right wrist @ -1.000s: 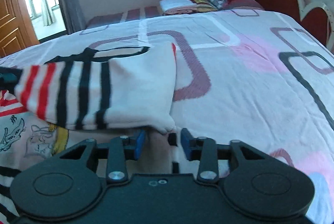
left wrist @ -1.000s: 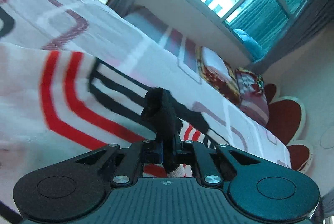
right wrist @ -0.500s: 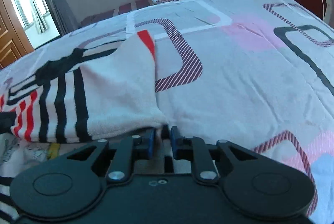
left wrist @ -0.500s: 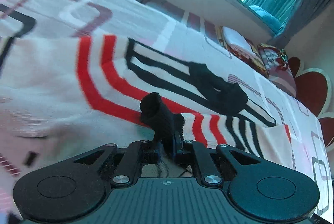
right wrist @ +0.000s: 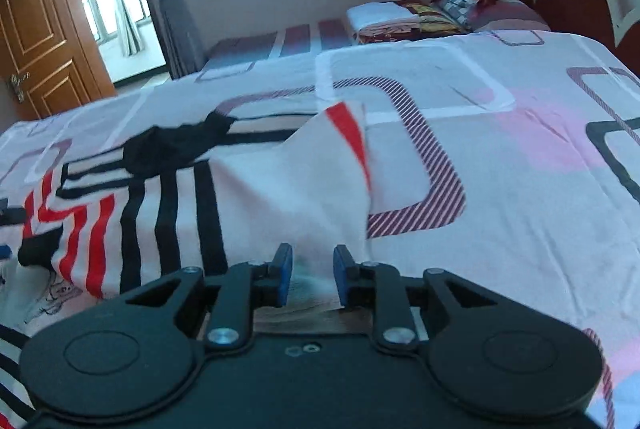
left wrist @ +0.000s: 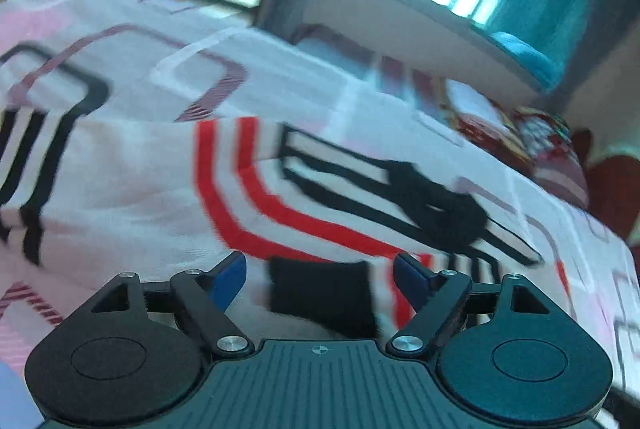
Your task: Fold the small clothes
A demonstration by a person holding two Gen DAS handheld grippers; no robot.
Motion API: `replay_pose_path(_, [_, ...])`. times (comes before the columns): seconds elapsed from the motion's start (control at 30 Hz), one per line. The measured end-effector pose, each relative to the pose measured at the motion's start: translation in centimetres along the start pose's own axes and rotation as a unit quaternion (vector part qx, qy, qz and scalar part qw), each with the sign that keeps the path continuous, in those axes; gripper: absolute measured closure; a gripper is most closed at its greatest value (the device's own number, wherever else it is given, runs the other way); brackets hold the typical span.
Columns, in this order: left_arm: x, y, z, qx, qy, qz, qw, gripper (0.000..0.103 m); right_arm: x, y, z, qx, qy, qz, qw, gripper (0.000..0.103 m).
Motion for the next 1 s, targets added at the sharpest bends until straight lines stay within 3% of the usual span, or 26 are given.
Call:
replay_pose_path(0.13, [3.1, -1.8, 1.9, -0.024, -0.028, 0.035, 0.9987, 0.022, -0.4, -1.0, 0.0, -0.007, 0.013, 0.009, 1.0, 0.079])
replay_pose_path(0.2, [2.9, -3.8, 2.9, -0.05, -0.038, 0.019, 0.9978, 0.022, -0.2, -1.7, 1.1, -0.033, 0.011, 0.017, 0.999, 0.081])
replay_pose_path(0.3, [3.1, -4.2, 2.7, -0.047, -0.059, 0.011, 0.9971, 0.022, 0.2, -1.4, 1.0, -0.037, 0.001, 0.011, 0.999, 0.083])
replay_pose_path(0.43, [4.0, -2.6, 1.0, -0.017, -0.041, 0.028, 0.9986, 0.022, 0.0, -1.0, -1.2, -0.006, -0.012, -0.008, 1.0, 0.079])
replay_pose_path(0.57, [3.5, -4.6, 1.4, -0.039, -0.048, 0.01, 0.998, 0.022, 0.0, -3.6, -4.2, 0.007, -0.018, -0.01, 1.0, 0.078])
replay_pose_path(0.73, [3.9, -5.9, 1.8, -0.028, -0.106, -0.008, 0.9939, 0.022, -0.1, -7.2, -7.0, 0.015, 0.001, 0.006, 1.0, 0.079])
replay_pose_path(0.83, [3.8, -5.7, 1.3, -0.034, -0.091, -0.005, 0.9953, 0.022, 1.0, -9.8, -6.2, -0.013, -0.003, 0.025, 1.0, 0.081])
replay_pose_path(0.93, [2.9, -4.1, 0.7, -0.023, -0.061, -0.007, 0.9979, 0.022, 1.0, -8.8, -6.2, -0.015, -0.008, 0.025, 1.0, 0.081])
replay_pose_path(1.0, [1.9, -2.9, 0.7, -0.023, -0.046, -0.01, 0.9986, 0.022, 0.4, -7.4, -6.0, -0.007, -0.009, 0.013, 1.0, 0.074])
Point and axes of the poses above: each gripper's, at about its wrist camera, not at the fingertips, and y roughly against the way its jaws point, x to its right, z to its underside, the point moved 9 cm from there along -y, roughly the way its jaws point, and after that the axes turned 1 degree about z, right-handed, at the moved point
